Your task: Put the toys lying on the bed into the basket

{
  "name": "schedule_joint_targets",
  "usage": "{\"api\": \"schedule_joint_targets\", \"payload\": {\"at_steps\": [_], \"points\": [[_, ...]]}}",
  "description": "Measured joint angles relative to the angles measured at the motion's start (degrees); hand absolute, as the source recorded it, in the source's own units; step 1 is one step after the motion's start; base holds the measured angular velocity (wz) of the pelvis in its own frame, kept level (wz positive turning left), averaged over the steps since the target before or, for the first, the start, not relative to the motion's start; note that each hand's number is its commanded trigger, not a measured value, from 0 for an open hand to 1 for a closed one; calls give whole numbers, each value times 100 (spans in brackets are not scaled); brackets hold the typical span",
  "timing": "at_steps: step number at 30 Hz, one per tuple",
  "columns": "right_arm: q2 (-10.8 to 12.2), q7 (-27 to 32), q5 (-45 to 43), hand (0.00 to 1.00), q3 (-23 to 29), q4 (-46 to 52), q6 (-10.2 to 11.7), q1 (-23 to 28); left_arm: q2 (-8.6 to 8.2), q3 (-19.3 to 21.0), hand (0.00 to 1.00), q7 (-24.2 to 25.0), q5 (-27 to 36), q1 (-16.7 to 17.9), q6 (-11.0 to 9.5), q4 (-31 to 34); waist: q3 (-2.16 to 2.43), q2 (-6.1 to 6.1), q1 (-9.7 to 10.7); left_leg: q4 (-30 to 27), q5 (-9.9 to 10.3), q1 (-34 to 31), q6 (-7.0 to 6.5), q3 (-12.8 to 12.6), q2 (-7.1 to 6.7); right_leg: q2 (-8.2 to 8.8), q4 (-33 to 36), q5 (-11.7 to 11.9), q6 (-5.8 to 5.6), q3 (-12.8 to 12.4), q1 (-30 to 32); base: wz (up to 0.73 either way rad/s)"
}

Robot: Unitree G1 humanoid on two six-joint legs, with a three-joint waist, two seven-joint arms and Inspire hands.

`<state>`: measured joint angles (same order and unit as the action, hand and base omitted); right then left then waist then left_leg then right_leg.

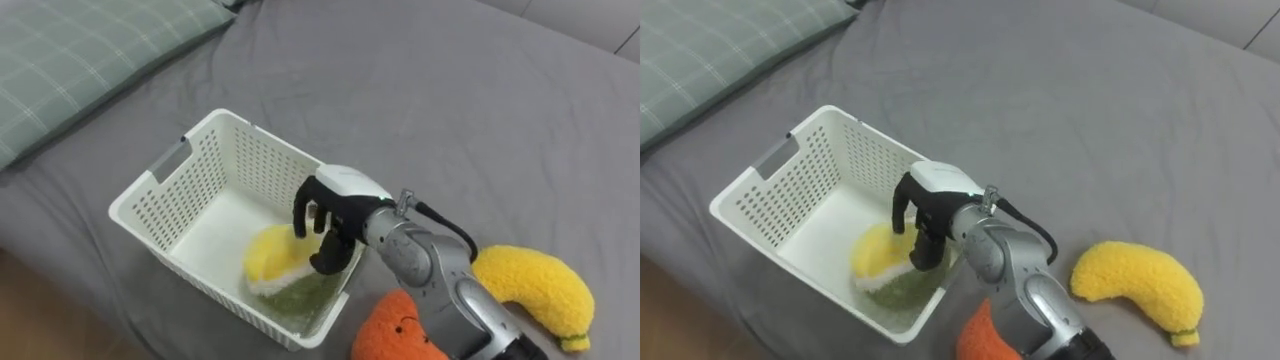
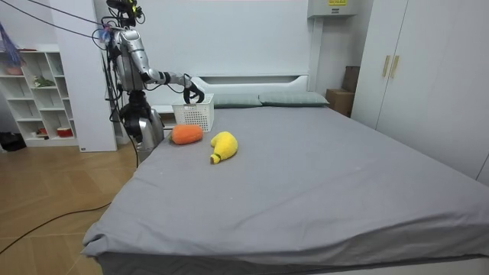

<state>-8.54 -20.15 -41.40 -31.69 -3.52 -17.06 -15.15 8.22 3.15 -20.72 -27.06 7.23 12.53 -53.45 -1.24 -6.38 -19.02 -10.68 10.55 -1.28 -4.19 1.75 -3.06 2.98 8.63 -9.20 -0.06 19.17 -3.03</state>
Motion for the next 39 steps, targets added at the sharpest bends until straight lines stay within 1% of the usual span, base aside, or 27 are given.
{"api": "schedule_joint_targets", "payload": {"at_steps": [5, 9, 11, 15, 18, 20, 21, 22, 23, 24, 25, 27, 29, 32, 33, 35, 37, 39], "points": [[-5, 16, 2, 0, 135, 0, 40, 0, 1, -1, 0, -5, 4, 10, -3, -6, -3, 6, -8, -10, -1, 3, 0, 0, 0, 1, 1, 0, 0, -17, -8, 0], [-26, 138, 25, 0, 206, 0, 90, 0, -1, -1, 0, -5, 4, 14, -3, -4, -17, 28, 10, -11, 0, 10, 0, -4, 1, 0, -1, 0, 0, -18, -10, 0], [-23, 252, 97, 0, 289, -4, 108, 0, -8, -1, 0, -9, 6, 14, -3, 9, -22, 35, 19, -10, -1, 10, 0, -5, 1, -1, -1, 0, 0, -18, -10, 0], [4, 675, 228, 0, 637, -7, 224, 33, -43, 8, 0, -27, -1, 88, -9, 88, -23, 52, 121, -17, -2, 56, 0, -5, 0, -2, -8, 1, -1, -26, -52, 0], [-29, 941, 404, 0, 885, -7, 284, 93, -62, 67, 0, -27, -13, 147, -19, 68, -12, 66, 171, -2, -3, 114, 0, -18, 2, -5, -12, 1, -1, -34, -92, -3], [-52, 1120, 590, 0, 1131, -6, 353, 177, -69, 123, 0, -36, -7, 179, -39, 69, 15, 73, 261, -18, -5, 133, 0, -22, 1, -2, -8, 2, -2, -48, -96, 0], [-52, 1260, 774, 0, 1307, -6, 403, 254, -69, 134, 0, -67, -8, 234, -46, 70, 34, 81, 319, -19, -5, 166, -1, -26, 1, -3, -7, 5, -6, -54, -127, 0], [-54, 1431, 954, 0, 1499, -6, 457, 350, -73, 153, 0, -119, -9, 333, -53, 70, 34, 103, 355, -11, -5, 190, -1, -36, 1, -2, -9, 6, -8, -62, -174, -4], [-81, 1556, 1128, 0, 1667, -6, 493, 456, -85, 257, 0, -137, -15, 446, -90, 69, 67, 112, 446, 0, -4, 214, -2, -48, 3, -1, -10, 6, -8, -73, -188, 0], [-93, 1597, 1242, 0, 1773, -6, 528, 523, -88, 309, 0, -154, -21, 502, -112, 69, 77, 122, 484, 4, -4, 231, -1, -48, 3, -1, -10, 6, -8, -76, -203, 0], [-119, 1666, 1425, 0, 1984, -11, 569, 651, -93, 395, 0, -176, -22, 611, -133, 70, 84, 130, 543, 41, -4, 278, -1, -48, 4, -2, -10, 6, -8, -84, -249, 0], [-211, 1801, 1718, 0, 2218, -123, 576, 768, -100, 490, 0, -235, -20, 727, -135, 56, 86, 135, 652, 43, -4, 325, -1, -65, 7, -3, -7, 6, -8, -96, -291, -6], [-296, 1970, 1936, 0, 2450, -486, 575, 822, -114, 589, 0, -249, -18, 892, -134, 49, 91, 126, 734, 49, -3, 403, 0, -136, 25, -13, 2, 9, -4, -176, -339, -14], [-357, 2084, 2012, 0, 2661, -575, 576, 989, -127, 685, 0, -249, -16, 988, -138, 60, 98, 117, 851, 25, -3, 419, 1, -160, 33, -9, 16, 16, 7, -183, -349, -5], [-371, 2112, 2014, 0, 2686, -599, 581, 997, -126, 686, 0, -250, -13, 997, -139, 64, 109, 98, 907, 16, -3, 418, 1, -153, 31, -7, 23, 16, 7, -174, -353, 0], [-451, 2303, 2119, 0, 2814, -927, 680, 984, -114, 684, 0, -250, -13, 1006, -139, 62, 122, 81, 996, -12, -2, 419, 1, -141, 28, -8, 25, 18, 8, -152, -375, 5], [-503, 2450, 2215, 0, 2908, -1232, 699, 966, -108, 687, 0, -249, -12, 983, -140, 63, 138, 47, 1004, -19, -2, 433, 1, -138, 28, -8, 28, 19, 8, -151, -390, 2], [-536, 2570, 2255, 0, 2936, -1443, 698, 948, -109, 687, 0, -248, -12, 982, -140, 63, 131, 30, 1003, -29, -1, 411, 1, -137, 29, -3, 42, 20, 10, -134, -373, 0]]}}
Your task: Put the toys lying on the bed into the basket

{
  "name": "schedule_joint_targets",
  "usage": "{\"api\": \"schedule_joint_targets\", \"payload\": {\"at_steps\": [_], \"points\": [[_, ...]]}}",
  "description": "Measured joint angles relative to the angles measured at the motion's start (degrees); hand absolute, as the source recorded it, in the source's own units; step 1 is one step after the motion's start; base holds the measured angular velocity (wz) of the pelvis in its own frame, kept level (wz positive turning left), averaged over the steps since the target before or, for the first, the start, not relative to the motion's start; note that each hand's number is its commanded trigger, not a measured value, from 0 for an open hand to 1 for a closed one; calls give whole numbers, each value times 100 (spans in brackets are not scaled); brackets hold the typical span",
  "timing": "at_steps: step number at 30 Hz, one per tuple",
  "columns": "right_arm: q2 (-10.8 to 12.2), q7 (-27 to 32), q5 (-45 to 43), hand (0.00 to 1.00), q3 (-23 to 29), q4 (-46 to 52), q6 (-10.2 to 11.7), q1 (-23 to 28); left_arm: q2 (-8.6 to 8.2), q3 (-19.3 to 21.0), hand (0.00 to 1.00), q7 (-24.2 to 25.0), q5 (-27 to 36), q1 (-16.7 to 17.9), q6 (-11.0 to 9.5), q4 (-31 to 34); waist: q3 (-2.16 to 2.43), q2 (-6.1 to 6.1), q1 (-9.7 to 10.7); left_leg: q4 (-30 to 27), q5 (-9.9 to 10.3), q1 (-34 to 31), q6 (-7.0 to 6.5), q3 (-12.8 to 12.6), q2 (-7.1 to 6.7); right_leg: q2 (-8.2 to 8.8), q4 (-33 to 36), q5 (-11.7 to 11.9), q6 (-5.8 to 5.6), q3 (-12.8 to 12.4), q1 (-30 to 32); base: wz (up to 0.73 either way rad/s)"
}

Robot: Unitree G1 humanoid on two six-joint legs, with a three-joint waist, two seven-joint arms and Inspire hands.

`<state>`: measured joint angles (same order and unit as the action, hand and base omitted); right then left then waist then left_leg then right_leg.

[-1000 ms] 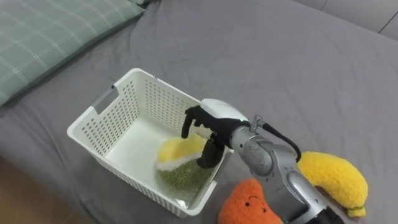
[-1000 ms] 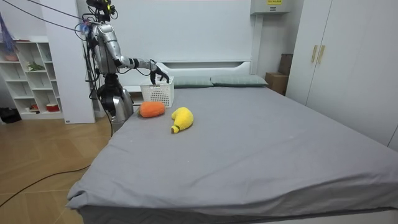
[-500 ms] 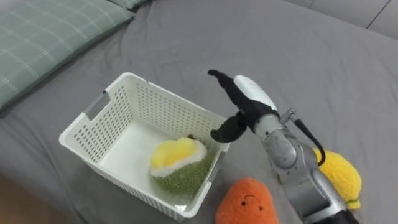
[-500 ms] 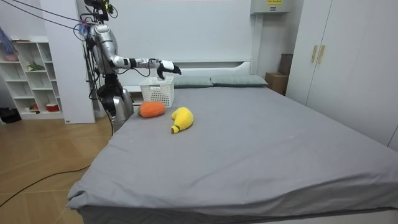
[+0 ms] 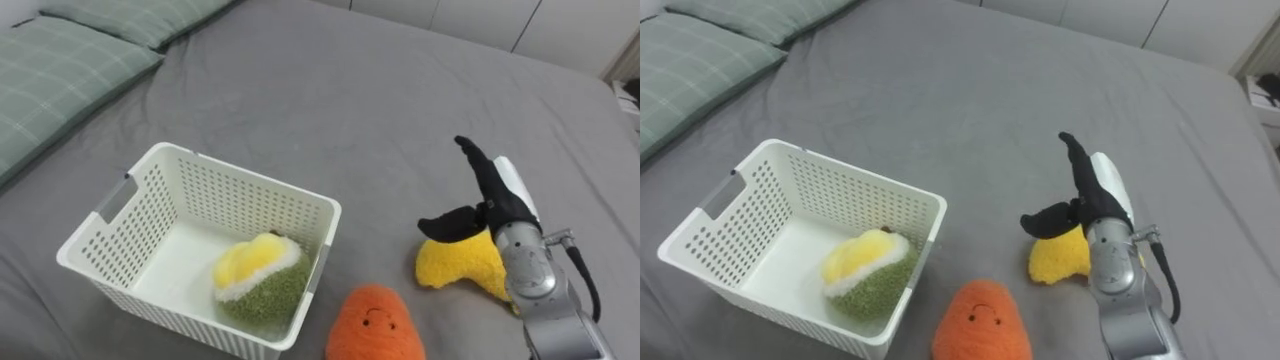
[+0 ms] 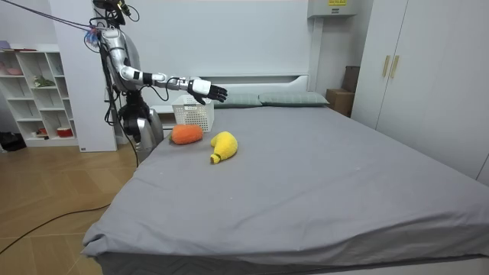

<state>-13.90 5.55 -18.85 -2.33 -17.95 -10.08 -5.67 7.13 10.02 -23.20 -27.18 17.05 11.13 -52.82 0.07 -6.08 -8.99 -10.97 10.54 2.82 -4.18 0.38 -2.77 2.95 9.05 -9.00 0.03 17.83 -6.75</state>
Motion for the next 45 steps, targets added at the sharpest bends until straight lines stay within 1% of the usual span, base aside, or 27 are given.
{"api": "schedule_joint_targets", "payload": {"at_steps": [2, 4, 6, 7, 8, 9, 10, 11, 12, 14, 16, 17, 18, 20, 25, 28, 29, 31, 34, 35, 36, 37, 39, 40, 42, 43, 45], "points": [[-22, 72, 12, 0, 2, -176, 1, -13, 3, 0, 0, 0, -3, 19, 8, 1, -2, -10, 6, -4, 1, -34, 0, -2, 0, 3, 25, 1, 2, 4, 43, 0], [-42, 135, 39, 0, 3, -577, -1, -138, 27, -5, 0, 10, 0, 18, 19, 42, -12, -35, 5, -4, 0, -68, -1, -22, 7, 6, 72, 1, 2, -8, 106, 0], [-68, 201, 32, 0, 3, -936, 7, -287, 58, 1, 0, 26, 2, 2, 19, 56, -9, -85, -18, -35, -3, -148, -3, -20, 6, 5, 81, 2, 3, -16, 173, 0], [-98, 236, 34, 0, 1, -1234, 7, -433, 82, -7, 0, 27, 9, -4, 16, 63, -16, -114, -27, -46, -5, -206, -5, -17, 5, 5, 83, 3, 6, -16, 220, 0], [-138, 263, 35, 0, 1, -1513, 9, -579, 104, -5, 0, 27, 13, -3, 14, 112, -8, -158, -30, -54, -7, -275, -7, -15, 4, 4, 82, 6, 9, -14, 289, 0], [-170, 275, 32, 0, -8, -1628, 8, -652, 121, -6, 0, 26, 9, -3, 3, 130, -21, -177, -47, -68, -7, -315, -7, -9, 4, 2, 81, 7, 10, -6, 317, 5], [-261, 318, 32, 0, -53, -1807, 9, -768, 167, -16, 0, 26, 13, -17, -2, 155, -26, -207, -60, -95, -8, -429, -6, 8, 4, 3, 80, 14, 16, 25, 409, 9], [-356, 356, 44, 0, -111, -2010, 35, -914, 227, -55, 0, 26, 18, -34, -16, 193, -19, -250, -64, -124, -11, -537, -2, 31, 4, 2, 75, 22, 21, 64, 494, 11], [-399, 377, 59, 0, -111, -2139, 57, -990, 261, -83, 0, 26, 17, -56, -22, 193, -32, -263, -71, -138, -11, -572, -2, 43, 4, 2, 73, 25, 22, 85, 516, 12], [-591, 476, 75, 0, -112, -2579, 76, -1196, 329, -91, 0, 12, 16, -163, -41, 193, -46, -286, -120, -178, -10, -745, -3, 57, 0, 4, 71, 28, 20, 132, 641, 12], [-663, 571, 50, 0, -130, -2821, 93, -1353, 370, -108, 0, 11, 15, -264, -63, 172, -48, -302, -191, -195, -12, -875, -2, 73, 0, 0, 70, 33, 24, 126, 770, 4], [-685, 597, 23, 0, -140, -2915, 121, -1398, 379, -127, 0, 11, 18, -282, -73, 152, -57, -293, -209, -217, -12, -906, -2, 80, 0, 0, 68, 34, 24, 130, 795, 0], [-715, 643, 7, 0, -154, -3080, 164, -1462, 385, -163, 0, 9, 37, -323, -109, 148, -78, -271, -234, -245, -13, -942, -3, 93, -4, 3, 67, 34, 24, 137, 828, 0], [-726, 721, 10, 0, -207, -3373, 256, -1601, 438, -290, 0, 2, 80, -372, -212, 149, -98, -256, -233, -254, -19, -1106, 2, 146, -6, 5, 67, 34, 24, 205, 961, 10], [-777, 826, 38, 0, -339, -3980, 313, -1993, 449, -351, 0, -5, 81, -595, -260, 102, -119, -279, -250, -300, -58, -1474, 19, 199, -12, 5, 68, 41, 36, 277, 1302, 10], [-878, 894, 11, 0, -425, -4199, 366, -2183, 454, -425, 0, -8, 80, -704, -290, 93, -153, -242, -259, -392, -59, -1659, 20, 209, -14, 6, 69, 46, 43, 321, 1438, 10], [-957, 910, 11, 0, -499, -4249, 373, -2218, 457, -460, 0, -8, 80, -753, -299, 93, -160, -229, -281, -394, -59, -1727, 20, 210, -13, 6, 67, 46, 43, 353, 1499, 8], [-1020, 949, -4, 0, -552, -4270, 386, -2245, 457, -469, 0, -6, 80, -774, -311, 95, -170, -216, -300, -395, -60, -1808, 21, 212, -13, 7, 68, 46, 44, 362, 1578, 2], [-1116, 1012, -19, 0, -613, -4610, 417, -2303, 455, -500, 0, 5, 78, -860, -332, 81, -190, -188, -463, -395, -60, -1895, 22, 238, -14, 5, 71, 46, 44, 343, 1664, 0], [-1173, 1011, -21, 7, -748, -4755, 416, -2343, 464, -587, 0, 3, 83, -899, -350, 62, -202, -172, -531, -398, -62, -1943, 23, 241, -14, 6, 71, 48, 46, 350, 1713, 0], [-1193, 1009, -22, 98, -812, -4814, 419, -2369, 462, -634, 0, 3, 116, -905, -367, 52, -218, -150, -546, -402, -63, -1959, 23, 253, -17, 9, 71, 49, 48, 367, 1722, 7], [-1226, 1005, -38, 100, -961, -4904, 419, -2415, 460, -754, 0, 3, 253, -905, -395, 54, -243, -111, -550, -416, -67, -1993, 22, 289, -26, 16, 71, 49, 48, 421, 1734, 11], [-1239, 996, -143, 100, -1132, -4941, 430, -2459, 462, -857, 0, 3, 314, -907, -411, 55, -246, -97, -583, -433, -74, -2084, 28, 300, -25, 14, 70, 49, 49, 432, 1815, 7], [-1239, 993, -171, 100, -1254, -4969, 451, -2490, 467, -920, 0, -4, 428, -914, -413, 51, -246, -97, -605, -437, -88, -2138, 33, 316, -26, 15, 76, 52, 53, 439, 1863, 6], [-1243, 994, -170, 100, -1342, -5083, 509, -2496, 468, -1017, 0, -36, 616, -965, -422, -5, -249, -92, -670, -437, -99, -2176, 41, 355, -28, 14, 74, 52, 54, 461, 1894, 10], [-1243, 996, -186, 100, -1443, -5160, 503, -2496, 471, -1089, 0, -44, 724, -981, -426, -15, -256, -82, -709, -437, -102, -2185, 45, 387, -31, 15, 74, 52, 54, 505, 1892, 19], [-1259, 1055, -224, 100, -1447, -5260, 502, -2496, 472, -1159, 0, -59, 845, -998, -443, -14, -269, -60, -704, -438, -124, -2232, 52, 485, -51, 49, 70, 52, 54, 596, 1899, 23]]}}
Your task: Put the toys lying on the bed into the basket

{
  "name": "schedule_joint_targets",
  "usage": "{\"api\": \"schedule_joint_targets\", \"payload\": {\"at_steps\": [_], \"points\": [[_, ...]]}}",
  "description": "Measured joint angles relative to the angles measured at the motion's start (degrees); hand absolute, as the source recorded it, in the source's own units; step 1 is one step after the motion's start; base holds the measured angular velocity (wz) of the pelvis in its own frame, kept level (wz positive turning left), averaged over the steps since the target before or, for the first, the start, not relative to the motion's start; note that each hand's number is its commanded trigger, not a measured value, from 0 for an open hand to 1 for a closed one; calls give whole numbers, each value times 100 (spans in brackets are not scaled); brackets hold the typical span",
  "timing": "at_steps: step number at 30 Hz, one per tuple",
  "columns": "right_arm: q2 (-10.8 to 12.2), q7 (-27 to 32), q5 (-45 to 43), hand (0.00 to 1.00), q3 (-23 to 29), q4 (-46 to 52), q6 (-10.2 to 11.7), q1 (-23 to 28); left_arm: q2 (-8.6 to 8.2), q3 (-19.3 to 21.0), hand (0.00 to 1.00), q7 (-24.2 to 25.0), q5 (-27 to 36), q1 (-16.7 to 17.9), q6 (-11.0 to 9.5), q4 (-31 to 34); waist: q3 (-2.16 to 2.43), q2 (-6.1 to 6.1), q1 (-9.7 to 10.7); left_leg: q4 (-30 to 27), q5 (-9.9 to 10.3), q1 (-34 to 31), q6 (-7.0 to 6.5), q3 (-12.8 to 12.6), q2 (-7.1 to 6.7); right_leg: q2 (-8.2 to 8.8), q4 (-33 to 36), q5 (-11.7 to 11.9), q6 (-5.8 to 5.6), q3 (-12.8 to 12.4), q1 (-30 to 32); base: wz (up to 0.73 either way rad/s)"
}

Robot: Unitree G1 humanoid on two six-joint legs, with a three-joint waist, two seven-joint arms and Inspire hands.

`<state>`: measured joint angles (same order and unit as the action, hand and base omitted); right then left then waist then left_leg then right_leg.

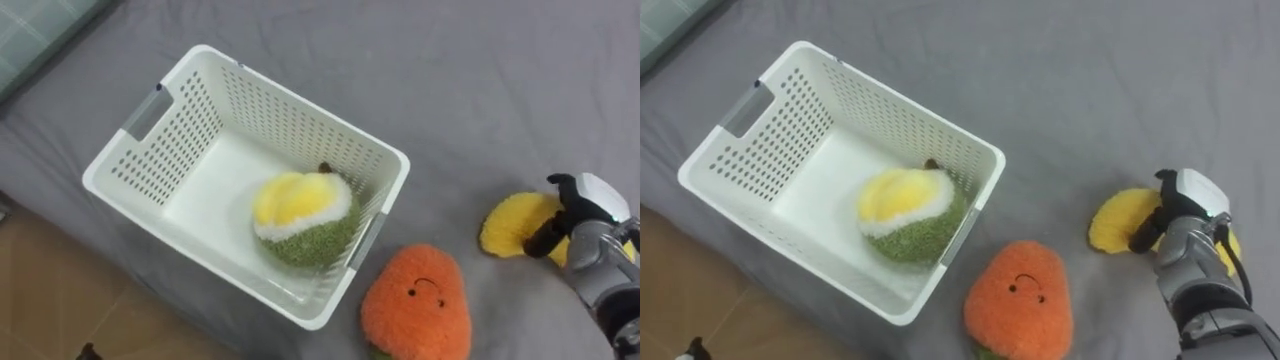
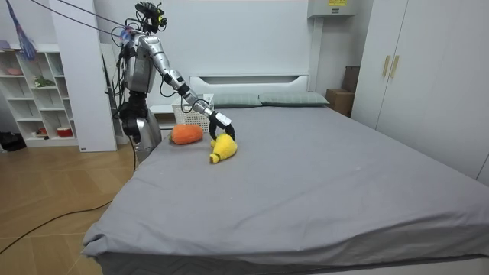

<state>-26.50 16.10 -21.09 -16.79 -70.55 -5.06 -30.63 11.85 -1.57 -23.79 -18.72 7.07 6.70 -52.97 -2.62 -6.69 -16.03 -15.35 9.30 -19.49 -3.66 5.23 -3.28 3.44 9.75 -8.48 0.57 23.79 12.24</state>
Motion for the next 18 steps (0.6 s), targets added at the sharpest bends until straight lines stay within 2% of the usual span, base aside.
{"api": "schedule_joint_targets", "payload": {"at_steps": [5, 11, 18], "points": [[-115, 109, -118, 100, 2, -65, -2, -2, 1, -122, 0, -40, 112, -7, -5, 0, -5, 9, -25, 0, -38, -111, -3, 15, -23, 18, 1, 0, 1, 13, 90, 4], [-115, 63, -197, 100, -1, -78, -10, -1, 1, -218, 0, -55, 249, -28, -35, 13, -5, 80, 3, -1, -50, -121, -19, 26, -46, 41, 9, 2, 3, 53, 91, 0], [-115, -10, -170, 100, 7, -75, 11, 5, 4, -225, 0, -55, 354, -56, -35, 22, 6, 96, 47, -5, -62, -106, -23, 27, -49, 54, 21, 2, 2, 61, 78, 0]]}}
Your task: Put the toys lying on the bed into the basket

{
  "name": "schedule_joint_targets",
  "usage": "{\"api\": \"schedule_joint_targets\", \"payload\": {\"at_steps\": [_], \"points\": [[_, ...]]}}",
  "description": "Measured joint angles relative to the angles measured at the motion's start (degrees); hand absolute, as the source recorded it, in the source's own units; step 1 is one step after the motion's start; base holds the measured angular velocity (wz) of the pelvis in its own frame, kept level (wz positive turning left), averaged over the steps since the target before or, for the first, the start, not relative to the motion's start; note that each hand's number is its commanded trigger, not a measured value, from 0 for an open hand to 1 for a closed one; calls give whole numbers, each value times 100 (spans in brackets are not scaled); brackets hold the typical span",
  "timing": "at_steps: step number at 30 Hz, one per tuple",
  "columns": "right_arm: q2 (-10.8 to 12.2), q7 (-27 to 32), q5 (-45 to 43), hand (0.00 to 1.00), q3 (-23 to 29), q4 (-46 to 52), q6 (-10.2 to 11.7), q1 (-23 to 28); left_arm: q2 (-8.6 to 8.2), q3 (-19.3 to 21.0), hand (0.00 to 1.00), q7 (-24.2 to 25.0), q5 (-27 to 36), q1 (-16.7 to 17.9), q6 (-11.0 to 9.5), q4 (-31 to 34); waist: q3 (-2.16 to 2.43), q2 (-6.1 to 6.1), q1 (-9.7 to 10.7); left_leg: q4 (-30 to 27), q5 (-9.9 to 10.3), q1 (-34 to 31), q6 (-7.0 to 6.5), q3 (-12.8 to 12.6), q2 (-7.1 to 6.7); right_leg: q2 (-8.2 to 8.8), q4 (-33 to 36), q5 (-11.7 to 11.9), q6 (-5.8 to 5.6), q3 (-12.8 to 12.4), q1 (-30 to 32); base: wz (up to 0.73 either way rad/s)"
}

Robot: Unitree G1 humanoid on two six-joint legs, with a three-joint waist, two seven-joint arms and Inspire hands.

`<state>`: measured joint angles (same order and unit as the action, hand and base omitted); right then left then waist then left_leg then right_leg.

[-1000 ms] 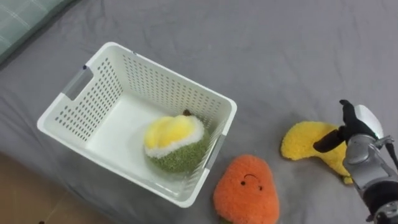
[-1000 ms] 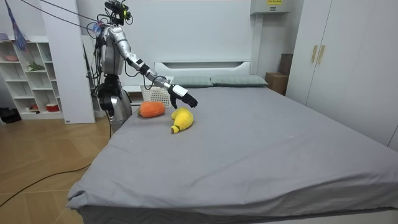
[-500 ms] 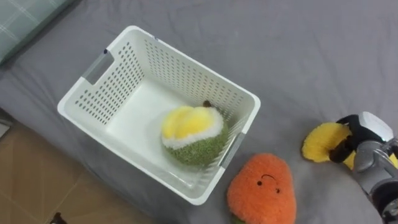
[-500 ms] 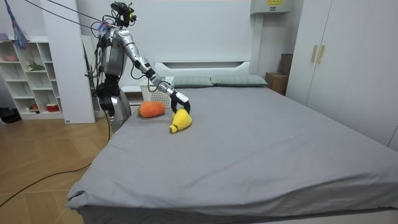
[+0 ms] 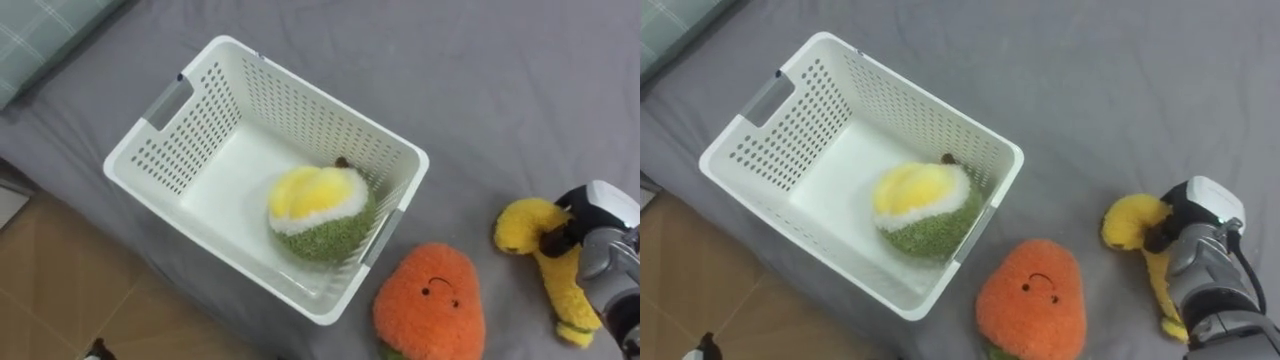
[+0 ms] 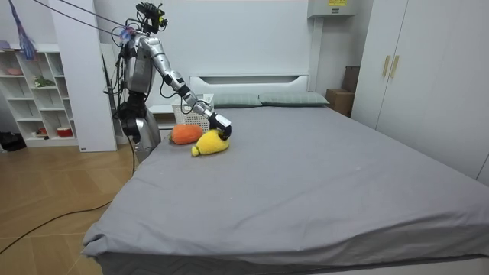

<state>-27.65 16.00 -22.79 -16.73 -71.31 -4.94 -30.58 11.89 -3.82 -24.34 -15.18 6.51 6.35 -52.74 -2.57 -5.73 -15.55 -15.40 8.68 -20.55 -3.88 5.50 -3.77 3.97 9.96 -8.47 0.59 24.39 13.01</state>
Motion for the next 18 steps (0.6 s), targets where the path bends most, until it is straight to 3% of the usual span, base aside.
{"api": "schedule_joint_targets", "payload": {"at_steps": [8, 11, 12, 14, 15, 18], "points": [[-2, -80, -137, 100, 39, 487, 11, 178, 82, 7, 0, 6, -5, 62, -42, 97, 34, 4, 200, 112, -6, 420, 0, -128, 17, 1, -6, -1, -2, -145, -322, -7], [-13, -225, -203, 100, 59, 1069, -9, 185, 92, 86, 0, 7, -11, 161, -46, 105, 83, -28, 349, 219, -7, 687, -1, -237, 41, -7, -28, -1, -2, -250, -498, -23], [-16, -267, -260, 100, 126, 1425, 2, 227, 93, 163, 0, 7, -27, 204, -58, 114, 91, -29, 486, 243, -7, 838, -1, -231, 41, -9, -40, -2, -3, -241, -650, -3], [-21, -344, -263, 100, 287, 1894, -10, 328, 100, 270, 0, 2, -55, 240, -75, 113, 146, -60, 579, 319, -7, 1066, 0, -253, 52, -15, -54, -3, -5, -254, -841, -7], [-20, -415, -308, 100, 400, 2366, -75, 496, 107, 354, 0, 0, -53, 294, -127, 117, 196, -98, 591, 398, -7, 1216, 0, -340, 72, -26, -48, -4, -6, -325, -933, -27], [31, -573, -588, 100, 670, 3736, -84, 973, 40, 539, 0, 1, -68, 419, -161, 108, 217, -118, 624, 466, -5, 1558, 0, -456, 91, -38, -50, -3, -6, -456, -1199, -23]]}}
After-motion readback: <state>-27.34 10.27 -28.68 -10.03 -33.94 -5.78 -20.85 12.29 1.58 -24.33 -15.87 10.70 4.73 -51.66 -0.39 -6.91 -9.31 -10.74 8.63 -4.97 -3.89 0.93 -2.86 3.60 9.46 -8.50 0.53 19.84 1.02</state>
